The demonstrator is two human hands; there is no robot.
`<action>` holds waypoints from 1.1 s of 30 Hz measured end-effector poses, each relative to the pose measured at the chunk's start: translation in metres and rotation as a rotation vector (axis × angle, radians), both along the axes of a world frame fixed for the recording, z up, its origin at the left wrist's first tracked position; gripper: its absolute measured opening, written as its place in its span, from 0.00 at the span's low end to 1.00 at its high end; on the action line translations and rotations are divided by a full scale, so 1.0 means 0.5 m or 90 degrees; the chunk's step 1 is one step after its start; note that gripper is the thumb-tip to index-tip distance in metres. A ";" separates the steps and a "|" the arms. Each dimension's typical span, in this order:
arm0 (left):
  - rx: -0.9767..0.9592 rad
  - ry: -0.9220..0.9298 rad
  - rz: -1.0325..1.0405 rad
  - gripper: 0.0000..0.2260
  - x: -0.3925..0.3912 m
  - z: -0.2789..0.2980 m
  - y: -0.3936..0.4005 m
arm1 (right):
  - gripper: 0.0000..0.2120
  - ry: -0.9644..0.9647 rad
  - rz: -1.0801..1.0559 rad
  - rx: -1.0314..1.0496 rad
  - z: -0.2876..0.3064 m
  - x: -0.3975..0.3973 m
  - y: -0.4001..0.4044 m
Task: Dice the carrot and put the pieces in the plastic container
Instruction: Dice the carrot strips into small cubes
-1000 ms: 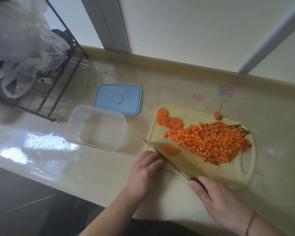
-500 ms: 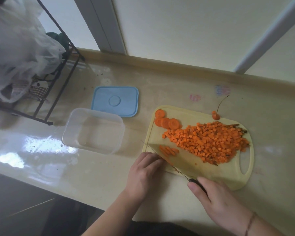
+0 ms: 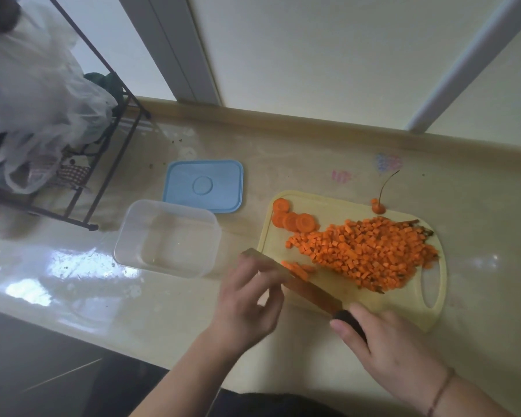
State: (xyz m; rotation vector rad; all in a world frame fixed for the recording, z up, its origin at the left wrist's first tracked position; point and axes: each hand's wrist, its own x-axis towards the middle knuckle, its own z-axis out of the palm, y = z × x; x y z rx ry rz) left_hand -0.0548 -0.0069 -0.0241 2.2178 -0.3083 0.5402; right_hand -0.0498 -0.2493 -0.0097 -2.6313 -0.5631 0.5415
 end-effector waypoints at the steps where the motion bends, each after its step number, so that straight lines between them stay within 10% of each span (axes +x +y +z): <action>1: 0.025 0.046 -0.017 0.07 0.022 0.027 0.006 | 0.29 -0.033 0.015 -0.017 0.004 0.000 0.001; 10: 0.402 0.515 -0.295 0.12 0.161 0.046 0.003 | 0.26 -0.188 0.109 -0.069 -0.014 -0.007 -0.004; 33: 0.427 0.414 -0.374 0.14 0.191 -0.003 -0.010 | 0.31 -0.200 0.084 -0.071 -0.019 -0.049 -0.091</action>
